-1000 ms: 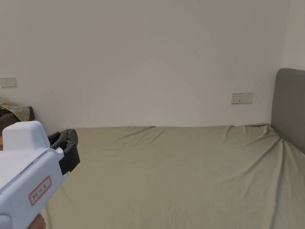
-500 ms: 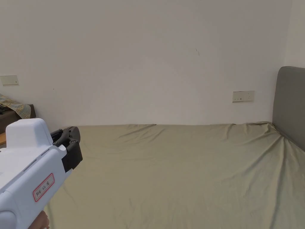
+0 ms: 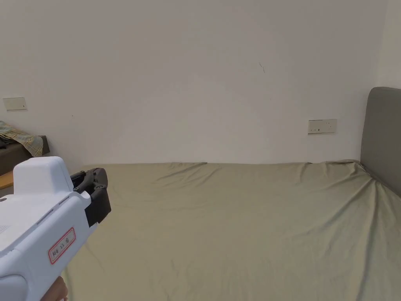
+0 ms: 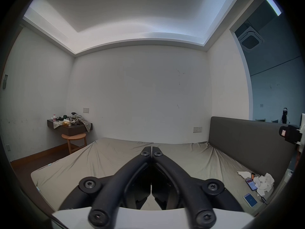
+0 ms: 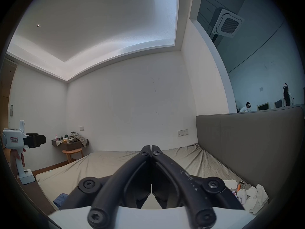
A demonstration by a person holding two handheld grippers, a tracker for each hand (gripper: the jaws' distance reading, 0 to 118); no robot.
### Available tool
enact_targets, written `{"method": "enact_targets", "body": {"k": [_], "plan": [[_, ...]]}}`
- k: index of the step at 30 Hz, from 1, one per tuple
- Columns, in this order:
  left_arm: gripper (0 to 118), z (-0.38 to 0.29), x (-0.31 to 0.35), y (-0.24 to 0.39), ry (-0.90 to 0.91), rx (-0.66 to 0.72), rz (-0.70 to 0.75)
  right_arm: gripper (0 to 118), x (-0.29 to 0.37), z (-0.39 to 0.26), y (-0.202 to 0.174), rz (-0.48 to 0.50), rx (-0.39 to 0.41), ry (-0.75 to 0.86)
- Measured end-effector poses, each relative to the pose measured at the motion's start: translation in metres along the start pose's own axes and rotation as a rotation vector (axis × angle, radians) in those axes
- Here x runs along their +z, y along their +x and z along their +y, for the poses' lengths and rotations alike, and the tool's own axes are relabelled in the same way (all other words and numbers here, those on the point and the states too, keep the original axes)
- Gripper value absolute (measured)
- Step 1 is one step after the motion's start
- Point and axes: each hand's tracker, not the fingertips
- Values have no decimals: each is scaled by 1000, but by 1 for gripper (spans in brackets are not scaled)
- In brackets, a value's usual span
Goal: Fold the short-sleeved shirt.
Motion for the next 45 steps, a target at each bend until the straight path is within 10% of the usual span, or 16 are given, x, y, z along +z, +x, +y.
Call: {"method": "enact_targets", "body": {"k": [35, 37, 39, 41, 42, 45], "plan": [[0, -5, -1, 1, -12, -10, 10, 0, -2, 1, 1, -10, 0, -1], [14, -5, -1, 1, -9, -8, 11, 2, -2, 0, 2, -16, -16, 4], [46, -6, -2, -1, -9, -9, 23, 20, -3, -1, 4, -29, -19, 1], [112, -7, -4, -3, -16, -9, 26, 96, -3, -1, 8, -29, -19, -9], [118, -8, -5, -3, -21, -6, 31, 118, -4, -1, 9, -31, -24, -17], [118, -11, 2, -4, 4, 47, -7, 118, -7, -6, 7, -57, -29, -17]]}}
